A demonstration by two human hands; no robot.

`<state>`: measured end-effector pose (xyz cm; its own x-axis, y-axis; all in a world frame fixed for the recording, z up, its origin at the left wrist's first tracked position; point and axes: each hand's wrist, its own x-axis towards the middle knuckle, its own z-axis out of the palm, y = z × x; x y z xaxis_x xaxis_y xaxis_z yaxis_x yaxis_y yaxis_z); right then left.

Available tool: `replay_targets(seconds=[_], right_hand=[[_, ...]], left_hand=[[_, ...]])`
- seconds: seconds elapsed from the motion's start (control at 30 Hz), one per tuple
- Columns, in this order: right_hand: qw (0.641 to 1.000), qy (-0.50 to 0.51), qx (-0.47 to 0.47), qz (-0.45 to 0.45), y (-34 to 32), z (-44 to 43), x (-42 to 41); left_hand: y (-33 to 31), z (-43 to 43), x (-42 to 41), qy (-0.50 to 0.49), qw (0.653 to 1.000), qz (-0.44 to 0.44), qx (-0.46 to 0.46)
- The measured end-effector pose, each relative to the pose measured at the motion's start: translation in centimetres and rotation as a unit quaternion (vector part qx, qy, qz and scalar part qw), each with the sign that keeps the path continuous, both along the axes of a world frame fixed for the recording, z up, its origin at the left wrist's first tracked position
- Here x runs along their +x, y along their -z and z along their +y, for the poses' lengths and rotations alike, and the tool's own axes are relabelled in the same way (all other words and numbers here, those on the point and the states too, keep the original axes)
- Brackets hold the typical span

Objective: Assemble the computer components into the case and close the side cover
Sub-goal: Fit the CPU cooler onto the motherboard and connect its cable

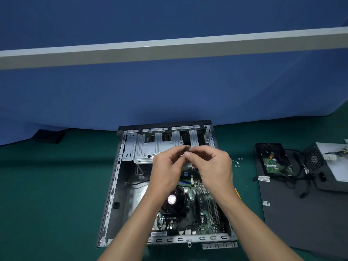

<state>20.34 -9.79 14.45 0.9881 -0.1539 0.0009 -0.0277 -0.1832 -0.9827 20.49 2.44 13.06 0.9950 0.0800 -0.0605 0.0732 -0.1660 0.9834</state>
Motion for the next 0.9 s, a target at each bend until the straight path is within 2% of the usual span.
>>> replay_targets(seconds=[0.1, 0.23, 0.3, 0.4, 0.47, 0.53, 0.6, 0.77, 0.9], right_hand=[[1.000, 0.002, 0.011, -0.010, 0.2, 0.3, 0.0], [1.000, -0.009, 0.016, -0.007, 0.8, 0.3, -0.1], [1.000, -0.010, 0.019, 0.012, 1.3, 0.2, -0.1], [0.998, 0.033, -0.002, 0.048, 2.3, -1.0, 0.3], [0.993, 0.084, -0.075, 0.045, 3.4, -2.8, 0.5], [0.973, 0.131, -0.183, 0.049, 4.8, -4.7, 0.7], [0.954, 0.135, -0.253, 0.089, 6.4, -6.1, 1.0], [0.917, 0.045, -0.338, 0.205, 9.9, -6.2, 1.6], [0.901, 0.033, -0.376, 0.216, 11.2, -4.7, 2.0]], left_hand=[[0.2, -0.2, -0.1, -0.010, 0.998, 0.011, -0.066], [0.5, -0.2, -0.1, -0.014, 0.999, -0.001, -0.045], [0.9, -0.1, 0.0, -0.025, 0.999, -0.015, 0.018], [1.6, 0.2, 0.6, -0.041, 0.975, -0.085, 0.202], [2.2, 0.4, 1.4, -0.014, 0.943, -0.116, 0.311], [3.2, 0.4, 2.2, 0.044, 0.917, -0.100, 0.385], [4.6, 0.2, 2.7, 0.106, 0.893, -0.065, 0.433], [8.2, -1.0, 3.1, 0.203, 0.849, 0.002, 0.488], [10.5, -1.8, 3.8, 0.229, 0.834, 0.023, 0.501]])
